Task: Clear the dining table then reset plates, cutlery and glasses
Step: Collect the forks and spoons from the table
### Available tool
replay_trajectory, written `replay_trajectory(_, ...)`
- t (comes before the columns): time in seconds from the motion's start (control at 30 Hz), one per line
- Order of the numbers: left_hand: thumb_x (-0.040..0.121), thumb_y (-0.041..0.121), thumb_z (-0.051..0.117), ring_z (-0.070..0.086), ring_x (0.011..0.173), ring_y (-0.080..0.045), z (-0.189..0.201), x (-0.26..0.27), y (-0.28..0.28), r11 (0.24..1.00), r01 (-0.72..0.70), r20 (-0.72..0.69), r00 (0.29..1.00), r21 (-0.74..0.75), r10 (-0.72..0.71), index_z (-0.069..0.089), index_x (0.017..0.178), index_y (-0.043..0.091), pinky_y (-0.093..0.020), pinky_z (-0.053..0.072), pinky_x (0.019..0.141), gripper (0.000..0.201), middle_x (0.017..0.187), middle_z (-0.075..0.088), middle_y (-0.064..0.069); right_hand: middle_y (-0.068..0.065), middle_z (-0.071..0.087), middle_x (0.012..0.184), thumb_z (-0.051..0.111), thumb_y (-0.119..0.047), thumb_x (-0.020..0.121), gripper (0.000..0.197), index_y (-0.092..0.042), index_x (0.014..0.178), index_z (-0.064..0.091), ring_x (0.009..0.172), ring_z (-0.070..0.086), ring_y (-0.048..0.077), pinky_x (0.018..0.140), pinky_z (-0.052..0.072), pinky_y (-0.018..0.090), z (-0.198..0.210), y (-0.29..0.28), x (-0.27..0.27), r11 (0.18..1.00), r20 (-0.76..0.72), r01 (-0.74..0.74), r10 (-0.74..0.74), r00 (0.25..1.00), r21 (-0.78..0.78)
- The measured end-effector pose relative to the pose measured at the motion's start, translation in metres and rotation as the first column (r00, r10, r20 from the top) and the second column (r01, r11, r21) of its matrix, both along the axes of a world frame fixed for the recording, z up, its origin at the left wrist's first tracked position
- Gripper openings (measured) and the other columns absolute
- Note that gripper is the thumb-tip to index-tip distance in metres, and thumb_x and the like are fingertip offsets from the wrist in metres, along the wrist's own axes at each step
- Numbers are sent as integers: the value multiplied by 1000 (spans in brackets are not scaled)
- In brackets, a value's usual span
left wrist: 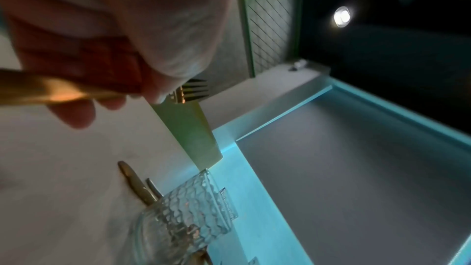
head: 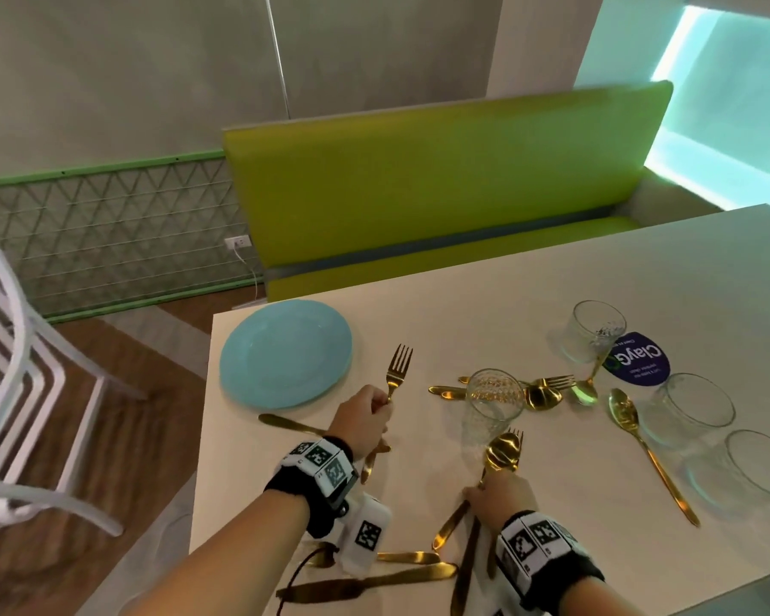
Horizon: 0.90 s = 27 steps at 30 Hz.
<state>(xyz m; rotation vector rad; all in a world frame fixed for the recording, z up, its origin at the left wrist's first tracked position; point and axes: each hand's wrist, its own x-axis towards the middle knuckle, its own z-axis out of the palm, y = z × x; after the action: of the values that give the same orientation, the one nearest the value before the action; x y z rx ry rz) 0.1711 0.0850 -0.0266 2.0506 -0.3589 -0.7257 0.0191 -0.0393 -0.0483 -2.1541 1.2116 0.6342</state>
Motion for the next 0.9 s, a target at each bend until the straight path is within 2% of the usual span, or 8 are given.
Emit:
replay_trajectory(0.13, 96, 13, 46, 56, 59, -14, 0, -21, 9, 998, -16, -223, 975, -53, 4, 50, 100, 9, -20, 51, 52, 7, 78, 61, -4, 3, 64, 86, 53, -31, 87, 27, -15, 66, 54, 78, 58, 18, 61, 44, 20, -2, -3, 0, 995, 10, 94, -94, 996, 15)
replay_trajectory(0.2, 97, 13, 44, 58, 61, -15, -3, -29, 11, 997, -36, -295, 955, -65, 15, 49, 99, 10, -22, 51, 55, 7, 80, 64, -6, 4, 69, 87, 54, -35, 85, 29, -15, 64, 53, 79, 62, 19, 55, 40, 21, -4, -5, -4, 991, 20, 130, -130, 991, 22)
replay_trajectory(0.4, 97, 15, 43, 60, 64, -14, -3, -44, 8, 997, -34, -354, 935, -62, 10, 49, 104, 9, -22, 50, 58, 10, 84, 66, -7, 7, 73, 91, 56, -38, 83, 33, -7, 80, 67, 76, 63, 20, 56, 45, 23, -2, -8, -15, 984, 43, 170, -172, 984, 43)
replay_trajectory(0.47, 98, 14, 43, 58, 63, -13, 0, -47, 6, 996, -20, -369, 929, -84, -12, 48, 103, 8, -21, 49, 57, 9, 83, 64, -5, 6, 72, 79, 57, -34, 82, 32, -6, 74, 70, 70, 65, 21, 65, 51, 28, 2, -8, -18, 973, 102, 219, -226, 969, 70)
replay_trajectory(0.57, 98, 14, 43, 59, 66, -13, 4, -52, 5, 996, 8, -381, 923, -93, -43, 51, 104, 7, -22, 52, 61, 12, 84, 63, -4, 4, 63, 59, 57, -26, 82, 34, -11, 52, 61, 47, 52, 17, 54, 45, 28, 11, -4, -24, 963, 158, 228, -250, 955, 141)
replay_trajectory(0.67, 98, 15, 44, 62, 68, -14, 7, -54, 5, 995, 19, -405, 913, -93, -56, 54, 99, 8, -23, 55, 65, 11, 85, 64, -5, 0, 60, 53, 58, -24, 83, 34, -15, 51, 58, 38, 47, 11, 43, 39, 21, 24, 6, -34, 969, 165, 145, -179, 970, 202)
replay_trajectory(0.73, 97, 14, 45, 63, 69, -15, 8, -56, 5, 995, 12, -437, 897, -103, -56, 54, 95, 8, -25, 56, 68, 11, 87, 64, -7, -1, 61, 62, 60, -26, 87, 27, -16, 62, 60, 41, 49, 8, 40, 40, 17, 35, 19, -39, 960, 166, 41, -90, 982, 276)
replay_trajectory(0.9, 97, 14, 45, 61, 66, -14, 10, -64, 5, 988, 13, -523, 847, -156, -94, 54, 97, 7, -23, 55, 64, 11, 82, 63, -6, -10, 59, 65, 56, -31, 90, 18, -22, 75, 57, 52, 50, -1, 50, 41, 11, 47, 30, -24, 958, 306, -231, 171, 937, 172)
